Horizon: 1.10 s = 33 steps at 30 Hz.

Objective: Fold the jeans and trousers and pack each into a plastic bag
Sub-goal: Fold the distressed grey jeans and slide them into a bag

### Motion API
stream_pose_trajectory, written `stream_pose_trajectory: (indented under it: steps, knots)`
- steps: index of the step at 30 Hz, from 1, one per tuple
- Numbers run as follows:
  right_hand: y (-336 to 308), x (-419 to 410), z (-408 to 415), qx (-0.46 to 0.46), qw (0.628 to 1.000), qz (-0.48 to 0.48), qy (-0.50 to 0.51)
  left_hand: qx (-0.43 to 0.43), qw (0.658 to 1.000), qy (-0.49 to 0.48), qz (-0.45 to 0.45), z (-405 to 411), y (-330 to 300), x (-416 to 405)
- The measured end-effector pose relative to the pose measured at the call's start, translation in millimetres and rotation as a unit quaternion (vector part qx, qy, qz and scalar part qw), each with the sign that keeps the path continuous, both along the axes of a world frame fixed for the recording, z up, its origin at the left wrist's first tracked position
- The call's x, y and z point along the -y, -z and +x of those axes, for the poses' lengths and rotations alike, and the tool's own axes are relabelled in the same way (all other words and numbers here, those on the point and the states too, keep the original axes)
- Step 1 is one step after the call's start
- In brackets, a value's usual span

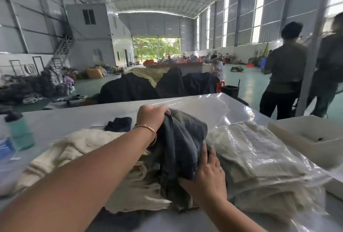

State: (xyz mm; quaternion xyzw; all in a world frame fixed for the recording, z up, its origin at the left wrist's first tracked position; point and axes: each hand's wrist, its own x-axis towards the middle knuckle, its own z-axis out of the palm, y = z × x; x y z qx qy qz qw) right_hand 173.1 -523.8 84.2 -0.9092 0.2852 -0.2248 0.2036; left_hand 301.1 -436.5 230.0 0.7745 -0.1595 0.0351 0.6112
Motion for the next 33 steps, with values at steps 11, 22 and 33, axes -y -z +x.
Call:
stream_pose_trajectory:
  steps: [11, 22, 33]
  knots:
    - [-162.1, -101.7, -185.5, 0.312, 0.932, -0.043, -0.177, -0.206, 0.955, 0.131, -0.166, -223.7, -137.8, -172.2]
    - [-228.9, -146.9, -301.1, 0.224, 0.908, 0.177, -0.307, 0.079, 0.982, -0.134, -0.103, -325.0, -135.9, -276.5]
    - [-111.0, -110.1, -270.9, -0.040, 0.903, 0.418, -0.091, 0.136, 0.942, 0.050, 0.304, -307.8, 25.6, -288.4]
